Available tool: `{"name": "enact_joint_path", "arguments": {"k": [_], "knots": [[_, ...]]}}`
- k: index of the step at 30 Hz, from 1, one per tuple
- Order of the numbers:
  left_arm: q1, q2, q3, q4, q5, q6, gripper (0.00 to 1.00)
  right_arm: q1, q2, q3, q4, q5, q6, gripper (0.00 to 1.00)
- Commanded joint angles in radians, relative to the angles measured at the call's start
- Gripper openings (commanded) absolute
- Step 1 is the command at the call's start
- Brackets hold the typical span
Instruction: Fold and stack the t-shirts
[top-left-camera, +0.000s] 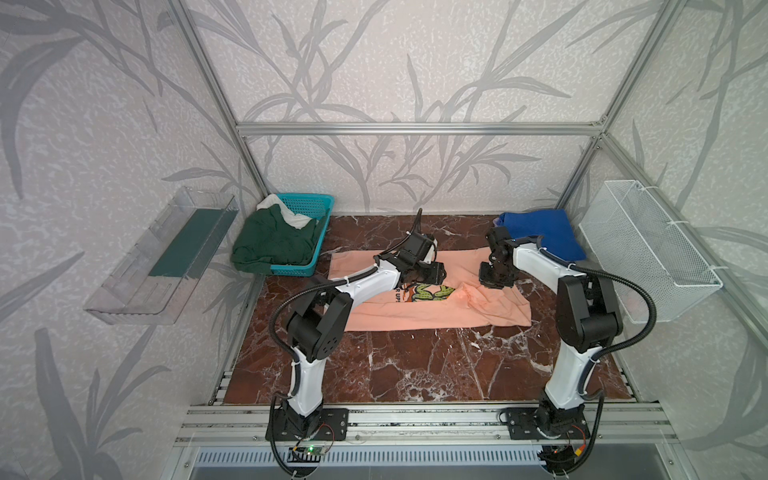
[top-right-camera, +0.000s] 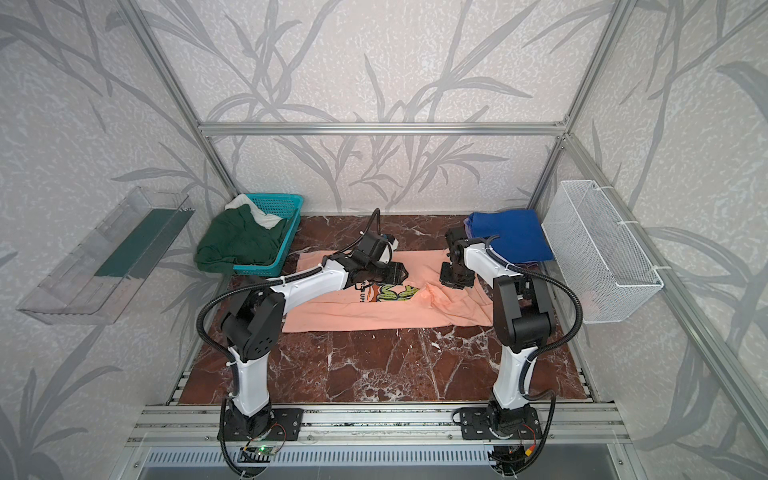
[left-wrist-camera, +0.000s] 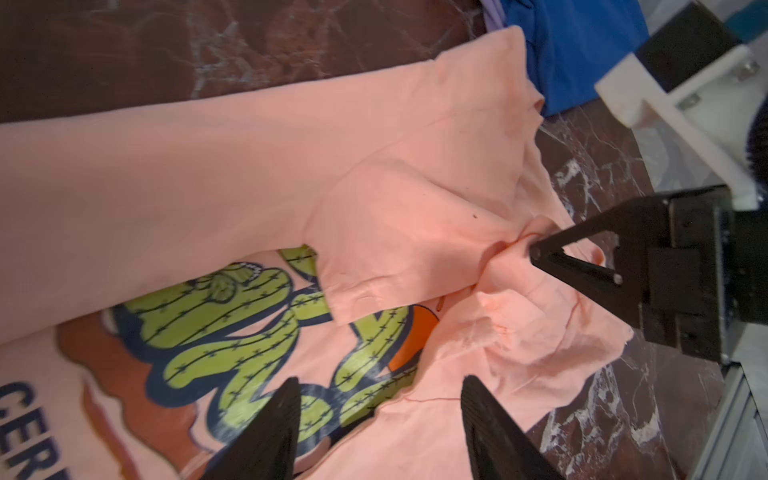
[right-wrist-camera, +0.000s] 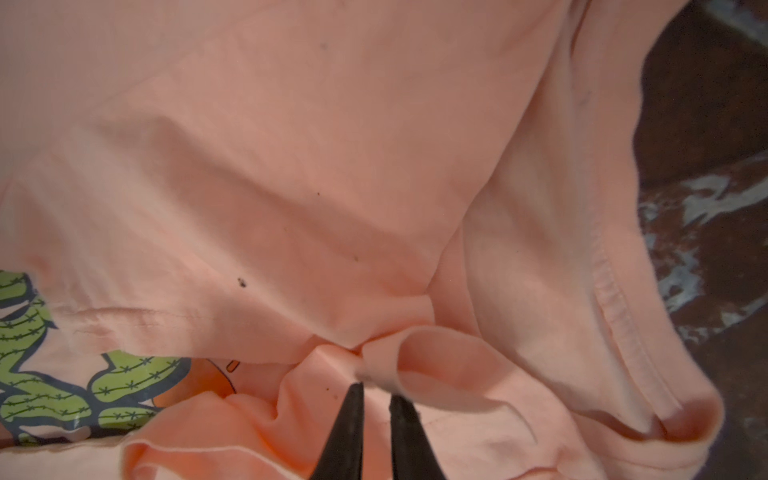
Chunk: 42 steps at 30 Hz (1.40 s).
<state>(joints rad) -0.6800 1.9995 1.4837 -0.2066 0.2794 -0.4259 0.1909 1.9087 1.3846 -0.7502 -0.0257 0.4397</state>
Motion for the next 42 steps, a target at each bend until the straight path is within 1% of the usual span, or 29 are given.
{"name": "enact_joint_path", "arguments": {"k": [1,4,6,9,12,16,17,18,21,25,27,30,33,40,42], "knots": [[-0.044,0.066,0.076,0.006,0.056,0.074,0.61,-0.045,-0.052,-0.021,-0.027,-0.033,-0.006,0.20],[-0.081,0.123,0.139,-0.021,0.041,0.116,0.60,-0.086,-0.100,-0.071,-0.015,-0.064,-0.001,0.24],[-0.104,0.162,0.191,-0.070,-0.007,0.154,0.60,-0.113,-0.133,-0.115,-0.005,-0.091,0.003,0.31],[-0.126,0.204,0.244,-0.129,-0.074,0.213,0.58,-0.141,-0.170,-0.161,0.006,-0.122,0.004,0.37],[-0.136,0.219,0.250,-0.147,-0.137,0.245,0.58,-0.161,-0.195,-0.200,0.017,-0.143,0.007,0.38],[-0.138,0.227,0.249,-0.150,-0.162,0.276,0.56,-0.172,-0.196,-0.227,0.031,-0.162,0.011,0.38],[-0.138,0.231,0.249,-0.146,-0.168,0.283,0.53,-0.173,-0.195,-0.229,0.035,-0.168,0.011,0.39],[-0.138,0.235,0.248,-0.137,-0.170,0.287,0.48,-0.173,-0.196,-0.229,0.040,-0.174,0.014,0.40],[-0.138,0.246,0.245,-0.116,-0.170,0.290,0.40,-0.174,-0.173,-0.220,0.043,-0.197,0.014,0.44],[-0.138,0.253,0.246,-0.100,-0.174,0.287,0.29,-0.174,-0.155,-0.210,0.048,-0.205,0.016,0.45],[-0.138,0.257,0.250,-0.097,-0.176,0.284,0.25,-0.174,-0.150,-0.207,0.055,-0.208,0.016,0.46],[-0.138,0.257,0.257,-0.096,-0.164,0.276,0.09,-0.174,-0.138,-0.198,0.055,-0.216,0.016,0.47],[-0.135,0.251,0.251,-0.095,-0.157,0.248,0.00,-0.174,-0.131,-0.187,0.055,-0.226,0.016,0.48],[-0.127,0.243,0.231,-0.069,-0.150,0.229,0.00,-0.174,-0.124,-0.165,0.045,-0.223,0.008,0.50],[-0.122,0.238,0.228,-0.069,-0.147,0.207,0.00,-0.174,-0.123,-0.160,0.043,-0.222,0.007,0.50]]}}
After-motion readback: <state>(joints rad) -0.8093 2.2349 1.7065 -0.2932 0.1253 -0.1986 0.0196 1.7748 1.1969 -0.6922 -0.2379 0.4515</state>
